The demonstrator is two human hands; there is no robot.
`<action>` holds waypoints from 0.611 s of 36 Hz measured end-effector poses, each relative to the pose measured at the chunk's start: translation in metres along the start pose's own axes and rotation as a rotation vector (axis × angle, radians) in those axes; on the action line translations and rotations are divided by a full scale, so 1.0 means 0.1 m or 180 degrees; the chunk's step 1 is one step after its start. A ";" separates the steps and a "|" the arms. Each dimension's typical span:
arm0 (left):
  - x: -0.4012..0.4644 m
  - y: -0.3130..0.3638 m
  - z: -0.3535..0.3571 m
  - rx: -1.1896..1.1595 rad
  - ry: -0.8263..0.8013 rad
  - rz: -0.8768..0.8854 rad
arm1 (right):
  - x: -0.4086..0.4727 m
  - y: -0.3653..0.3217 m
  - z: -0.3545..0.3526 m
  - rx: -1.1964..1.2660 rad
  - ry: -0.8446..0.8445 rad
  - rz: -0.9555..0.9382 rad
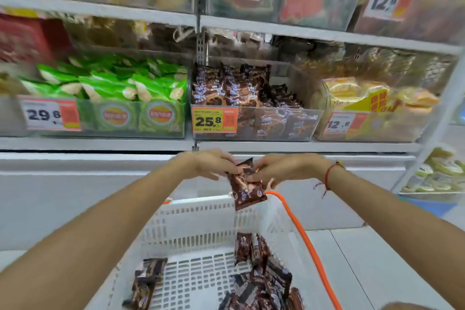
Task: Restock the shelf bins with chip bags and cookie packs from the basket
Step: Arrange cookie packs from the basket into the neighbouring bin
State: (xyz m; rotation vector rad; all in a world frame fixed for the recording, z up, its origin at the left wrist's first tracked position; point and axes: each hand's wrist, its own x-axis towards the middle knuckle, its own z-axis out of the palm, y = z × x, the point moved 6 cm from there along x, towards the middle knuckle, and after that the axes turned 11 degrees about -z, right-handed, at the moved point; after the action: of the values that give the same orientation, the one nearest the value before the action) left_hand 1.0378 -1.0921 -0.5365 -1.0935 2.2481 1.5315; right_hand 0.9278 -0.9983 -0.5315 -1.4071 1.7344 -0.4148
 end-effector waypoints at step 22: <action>-0.52 0.50 -0.95 -0.0730 0.1303 0.1060 | -0.28 -0.80 -0.54 0.1018 0.2503 -0.1114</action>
State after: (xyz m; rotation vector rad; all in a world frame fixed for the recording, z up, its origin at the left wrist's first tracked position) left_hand 1.0620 -1.1417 -0.4306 -1.2374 2.6893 1.8770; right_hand 0.9378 -1.0107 -0.4321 -1.3966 1.8719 -1.5301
